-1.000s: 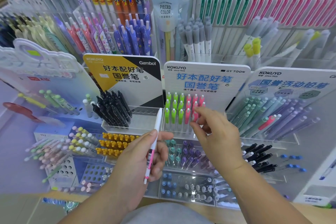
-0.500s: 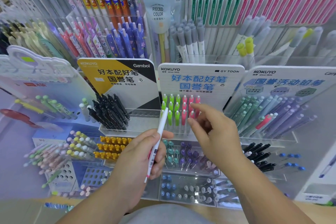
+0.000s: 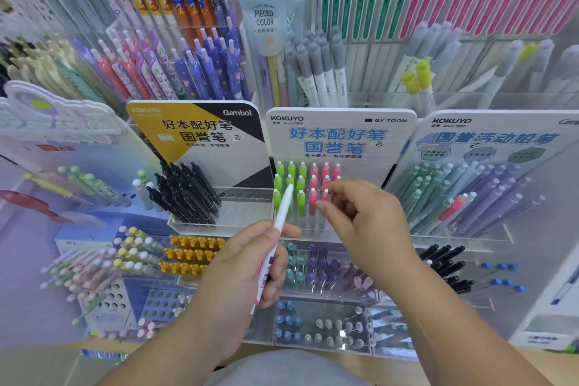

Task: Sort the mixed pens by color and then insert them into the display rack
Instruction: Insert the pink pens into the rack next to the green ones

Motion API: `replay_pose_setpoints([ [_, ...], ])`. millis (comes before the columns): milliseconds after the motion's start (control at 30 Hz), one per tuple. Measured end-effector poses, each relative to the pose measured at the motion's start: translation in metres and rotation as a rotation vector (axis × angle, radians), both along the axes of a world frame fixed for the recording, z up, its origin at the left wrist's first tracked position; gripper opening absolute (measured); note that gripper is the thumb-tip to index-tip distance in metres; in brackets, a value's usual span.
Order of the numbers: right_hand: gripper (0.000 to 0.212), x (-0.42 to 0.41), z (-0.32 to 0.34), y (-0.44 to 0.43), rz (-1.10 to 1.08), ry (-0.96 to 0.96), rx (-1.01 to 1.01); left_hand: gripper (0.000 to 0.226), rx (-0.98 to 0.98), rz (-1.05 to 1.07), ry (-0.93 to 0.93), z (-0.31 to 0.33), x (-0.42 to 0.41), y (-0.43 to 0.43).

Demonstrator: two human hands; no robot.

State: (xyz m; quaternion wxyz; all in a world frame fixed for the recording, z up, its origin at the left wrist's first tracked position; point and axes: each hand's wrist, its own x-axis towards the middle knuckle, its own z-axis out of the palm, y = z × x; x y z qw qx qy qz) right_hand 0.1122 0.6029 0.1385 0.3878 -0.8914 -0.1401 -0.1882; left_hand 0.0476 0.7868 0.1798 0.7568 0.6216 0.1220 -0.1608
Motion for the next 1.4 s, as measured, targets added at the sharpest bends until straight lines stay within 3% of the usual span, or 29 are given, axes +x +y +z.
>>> replay_pose_setpoints([
  [100, 0.023, -0.004, 0.001, -0.001, 0.013, 0.038, 0.052, 0.026, 0.054, 0.0, -0.008, 0.0, 0.0, -0.001],
  [267, 0.022, -0.029, 0.021, -0.012, 0.028, 0.272, 0.363, 0.011, 0.219, 0.097, -0.112, 0.012, 0.007, -0.012],
  [367, 0.017, -0.039, 0.031, -0.017, 0.153, 0.449, 0.52, 0.02, 0.272, 0.09, -0.24, 0.024, 0.014, -0.02],
  [500, 0.024, -0.046, 0.037, -0.02, 0.258, 0.693, 0.733, 0.011, 0.16, 0.119, -0.274, 0.037, 0.025, -0.038],
  [600, 0.023, -0.05, 0.037, -0.022, 0.191, 0.633, 0.838, 0.009, 0.042, 0.148, -0.23, 0.039, 0.032, -0.048],
  [733, 0.015, -0.052, 0.039, -0.029, 0.078, 0.508, 0.835, 0.015, -0.165, 0.19, -0.103, 0.041, 0.034, -0.055],
  [1033, 0.02, -0.051, 0.055, -0.026, 0.044, 0.352, 1.128, 0.028, -0.39, 0.111, 0.083, 0.042, 0.028, -0.063],
  [1200, 0.011, -0.043, 0.072, -0.033, 0.017, 0.218, 1.194, 0.05, -0.192, 0.205, 0.086, 0.034, 0.025, -0.053],
  [1333, 0.012, -0.036, 0.083, -0.046, -0.052, 0.061, 0.935, 0.011, 0.336, 0.349, -0.243, 0.018, 0.035, -0.023],
  [1400, 0.02, -0.031, 0.079, -0.046, -0.07, 0.042, 0.744, 0.019, 0.571, 0.264, -0.379, 0.01, 0.044, -0.009],
])
